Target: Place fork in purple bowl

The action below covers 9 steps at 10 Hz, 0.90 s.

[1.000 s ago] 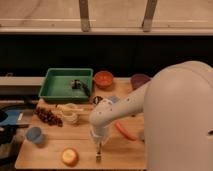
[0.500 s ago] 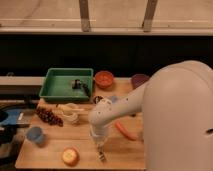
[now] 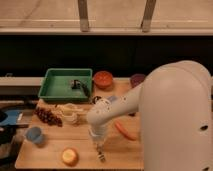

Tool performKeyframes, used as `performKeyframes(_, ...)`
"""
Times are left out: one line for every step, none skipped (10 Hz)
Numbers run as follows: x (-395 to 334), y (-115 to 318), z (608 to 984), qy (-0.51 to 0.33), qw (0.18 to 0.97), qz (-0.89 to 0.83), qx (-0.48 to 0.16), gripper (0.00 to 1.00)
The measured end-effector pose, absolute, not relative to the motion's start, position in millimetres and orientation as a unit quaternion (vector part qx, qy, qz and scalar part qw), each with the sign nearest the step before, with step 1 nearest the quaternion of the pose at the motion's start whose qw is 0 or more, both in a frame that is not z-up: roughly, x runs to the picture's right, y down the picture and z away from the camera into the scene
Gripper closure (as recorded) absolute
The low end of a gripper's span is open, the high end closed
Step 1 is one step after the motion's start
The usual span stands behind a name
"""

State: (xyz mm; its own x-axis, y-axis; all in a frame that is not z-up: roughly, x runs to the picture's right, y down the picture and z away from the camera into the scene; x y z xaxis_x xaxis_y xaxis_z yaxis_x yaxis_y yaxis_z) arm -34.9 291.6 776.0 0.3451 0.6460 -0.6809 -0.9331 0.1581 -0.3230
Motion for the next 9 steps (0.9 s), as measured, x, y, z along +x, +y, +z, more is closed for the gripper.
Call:
performKeyframes(-34, 290, 774, 0.197, 0.736, 0.536, -0.364, 1.0)
performKeyframes(-34, 289, 773, 0.196, 0.737, 0.535, -0.364, 1.0)
performKeyframes(-34, 289, 773, 0.197, 0.736, 0.535, -0.365, 1.0)
performKeyframes(-35, 289, 772, 0.195, 0.737, 0.533, -0.366, 1.0)
performKeyframes(-35, 288, 773, 0.175, 0.739, 0.535, -0.371, 1.0)
performKeyframes(-27, 284, 774, 0.155, 0.738, 0.541, -0.372, 1.0)
performKeyframes(-27, 277, 770, 0.145, 0.741, 0.544, -0.367, 1.0)
performKeyframes(-25, 266, 763, 0.135, 0.744, 0.548, -0.359, 1.0)
performKeyframes(-20, 257, 758, 0.13, 0.745, 0.552, -0.352, 1.0)
